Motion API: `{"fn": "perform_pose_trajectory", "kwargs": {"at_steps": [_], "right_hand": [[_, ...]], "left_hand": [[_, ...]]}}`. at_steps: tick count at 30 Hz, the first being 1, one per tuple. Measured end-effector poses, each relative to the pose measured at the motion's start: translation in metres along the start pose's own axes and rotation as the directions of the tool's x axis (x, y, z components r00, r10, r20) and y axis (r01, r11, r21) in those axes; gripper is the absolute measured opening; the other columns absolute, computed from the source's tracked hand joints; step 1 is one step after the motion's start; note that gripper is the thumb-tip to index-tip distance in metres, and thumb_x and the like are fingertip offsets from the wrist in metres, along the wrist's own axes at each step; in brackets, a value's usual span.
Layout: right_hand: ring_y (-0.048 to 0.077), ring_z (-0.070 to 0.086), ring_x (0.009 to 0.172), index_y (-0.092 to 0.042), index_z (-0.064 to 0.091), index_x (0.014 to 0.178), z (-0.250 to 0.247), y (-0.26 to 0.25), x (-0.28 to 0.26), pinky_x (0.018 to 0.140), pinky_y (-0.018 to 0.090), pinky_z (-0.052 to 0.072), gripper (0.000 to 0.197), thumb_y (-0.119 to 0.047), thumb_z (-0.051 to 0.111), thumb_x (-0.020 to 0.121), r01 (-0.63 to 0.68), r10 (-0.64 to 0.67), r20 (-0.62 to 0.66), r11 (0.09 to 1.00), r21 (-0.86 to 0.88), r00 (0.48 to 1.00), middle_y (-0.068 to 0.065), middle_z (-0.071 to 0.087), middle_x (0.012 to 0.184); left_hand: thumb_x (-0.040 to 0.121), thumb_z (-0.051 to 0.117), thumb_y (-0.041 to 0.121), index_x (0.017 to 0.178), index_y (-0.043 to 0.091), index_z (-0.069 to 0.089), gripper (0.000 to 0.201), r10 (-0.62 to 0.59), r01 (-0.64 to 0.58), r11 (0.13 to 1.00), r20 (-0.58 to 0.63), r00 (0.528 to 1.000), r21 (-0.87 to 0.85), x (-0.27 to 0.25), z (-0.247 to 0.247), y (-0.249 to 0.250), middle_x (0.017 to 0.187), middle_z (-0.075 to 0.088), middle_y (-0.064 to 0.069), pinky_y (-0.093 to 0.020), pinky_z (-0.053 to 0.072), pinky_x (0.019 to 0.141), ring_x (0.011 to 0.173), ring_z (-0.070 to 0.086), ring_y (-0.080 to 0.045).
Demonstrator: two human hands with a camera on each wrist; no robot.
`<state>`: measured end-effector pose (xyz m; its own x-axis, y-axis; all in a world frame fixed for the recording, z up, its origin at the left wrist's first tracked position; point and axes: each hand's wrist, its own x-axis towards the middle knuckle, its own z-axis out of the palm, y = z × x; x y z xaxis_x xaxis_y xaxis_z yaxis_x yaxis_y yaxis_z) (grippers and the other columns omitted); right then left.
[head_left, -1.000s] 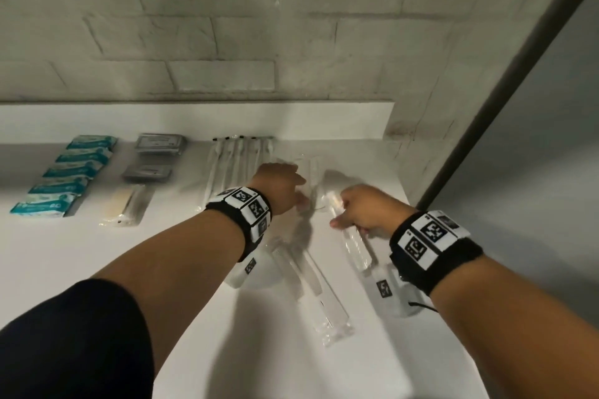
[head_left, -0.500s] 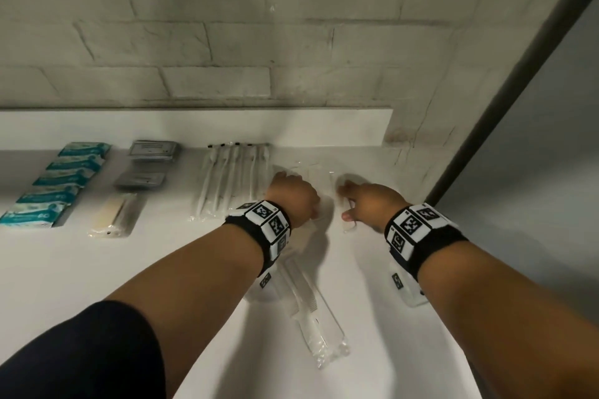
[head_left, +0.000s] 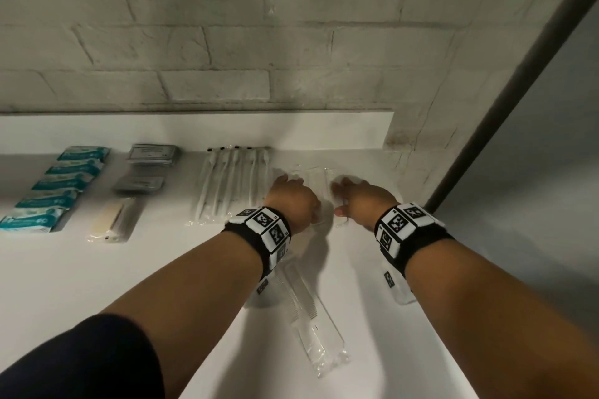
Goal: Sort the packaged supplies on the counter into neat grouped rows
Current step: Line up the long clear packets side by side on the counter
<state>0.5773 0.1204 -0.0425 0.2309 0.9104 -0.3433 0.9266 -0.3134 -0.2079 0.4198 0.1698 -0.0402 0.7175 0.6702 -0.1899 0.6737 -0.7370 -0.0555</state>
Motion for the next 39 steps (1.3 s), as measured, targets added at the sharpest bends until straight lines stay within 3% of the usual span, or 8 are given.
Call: {"fn": "perform_pose_trajectory", "kwargs": {"at_steps": [6,9,13,17,25,31,36,39], "right_hand": [[0.030,0.039,0.136,-0.022,0.025,0.151,-0.009,-0.003,-0.021,0.110,0.039,0.034,0.066,-0.032,0.057,0.093,0.046,-0.041,-0.035,0.986,0.160,0.999,0.007,0.035,0.153],[0.028,0.058,0.109,-0.013,0.055,0.126,-0.010,-0.014,-0.055,0.096,0.037,0.047,0.047,-0.041,0.062,0.089,0.057,-0.025,-0.147,0.975,0.216,0.989,0.011,0.054,0.123],[0.011,0.063,0.085,-0.020,0.067,0.091,0.015,-0.059,-0.100,0.077,0.029,0.051,0.039,-0.055,0.072,0.074,0.157,-0.185,0.179,0.974,0.163,0.966,-0.004,0.068,0.095],[0.026,0.062,0.103,-0.011,0.057,0.120,0.030,-0.083,-0.102,0.088,0.036,0.052,0.064,-0.053,0.074,0.074,0.106,-0.074,0.284,0.989,-0.100,0.956,0.007,0.062,0.115],[0.022,0.064,0.095,-0.003,0.054,0.119,0.025,-0.065,-0.100,0.066,0.025,0.045,0.042,-0.019,0.068,0.082,0.053,-0.072,0.287,0.996,0.074,0.955,0.010,0.066,0.109],[0.021,0.061,0.076,-0.001,0.061,0.113,-0.001,-0.035,-0.089,0.057,0.025,0.043,0.037,-0.032,0.058,0.094,-0.016,-0.002,0.259,0.997,0.070,0.966,0.006,0.061,0.089],[0.029,0.058,0.116,-0.011,0.049,0.136,-0.023,0.012,-0.063,0.096,0.035,0.048,0.054,-0.027,0.067,0.088,-0.127,0.166,-0.110,0.946,0.297,0.980,0.012,0.057,0.132],[0.025,0.046,0.131,-0.023,0.040,0.145,-0.012,0.027,-0.060,0.107,0.035,0.039,0.062,-0.024,0.065,0.088,-0.065,0.079,-0.093,0.986,0.152,0.993,0.005,0.044,0.147]], "left_hand": [[0.094,0.042,0.040,0.121,0.032,0.063,0.035,-0.022,0.022,1.000,0.034,0.999,-0.004,-0.001,-0.003,0.000,0.135,0.057,0.009,-0.042,0.011,0.115,0.140,0.032,-0.022],[0.091,0.044,0.040,0.114,0.027,0.067,0.035,-0.032,0.034,0.998,0.039,0.999,-0.048,0.000,-0.004,0.000,0.130,0.061,0.005,-0.042,0.011,0.115,0.138,0.036,-0.021],[0.090,0.052,0.040,0.119,0.031,0.065,0.033,-0.025,0.025,0.999,0.012,1.000,-0.048,0.001,-0.007,-0.002,0.131,0.059,0.002,-0.042,0.010,0.116,0.131,0.042,-0.019],[0.087,0.057,0.044,0.128,0.036,0.058,0.042,-0.036,0.040,0.991,0.038,0.999,-0.127,0.001,-0.009,-0.003,0.138,0.052,0.005,-0.040,0.003,0.118,0.132,0.040,-0.014],[0.086,0.061,0.044,0.125,0.034,0.060,0.040,-0.040,0.040,0.986,0.006,0.999,-0.161,0.002,-0.007,-0.004,0.136,0.054,0.005,-0.039,0.004,0.118,0.135,0.037,-0.014],[0.085,0.058,0.041,0.118,0.033,0.065,0.034,-0.024,0.024,0.991,0.003,1.000,-0.135,0.004,-0.006,-0.007,0.130,0.058,0.006,-0.041,0.009,0.118,0.130,0.040,-0.015],[0.087,0.056,0.037,0.124,0.035,0.061,0.037,-0.026,0.023,0.990,-0.019,0.999,-0.142,0.004,0.000,-0.007,0.134,0.054,0.008,-0.040,0.008,0.118,0.134,0.038,-0.015],[0.087,0.054,0.037,0.123,0.036,0.061,0.037,-0.028,0.025,0.989,-0.023,0.999,-0.147,0.005,-0.001,-0.006,0.134,0.055,0.007,-0.040,0.009,0.118,0.135,0.036,-0.017]]}}
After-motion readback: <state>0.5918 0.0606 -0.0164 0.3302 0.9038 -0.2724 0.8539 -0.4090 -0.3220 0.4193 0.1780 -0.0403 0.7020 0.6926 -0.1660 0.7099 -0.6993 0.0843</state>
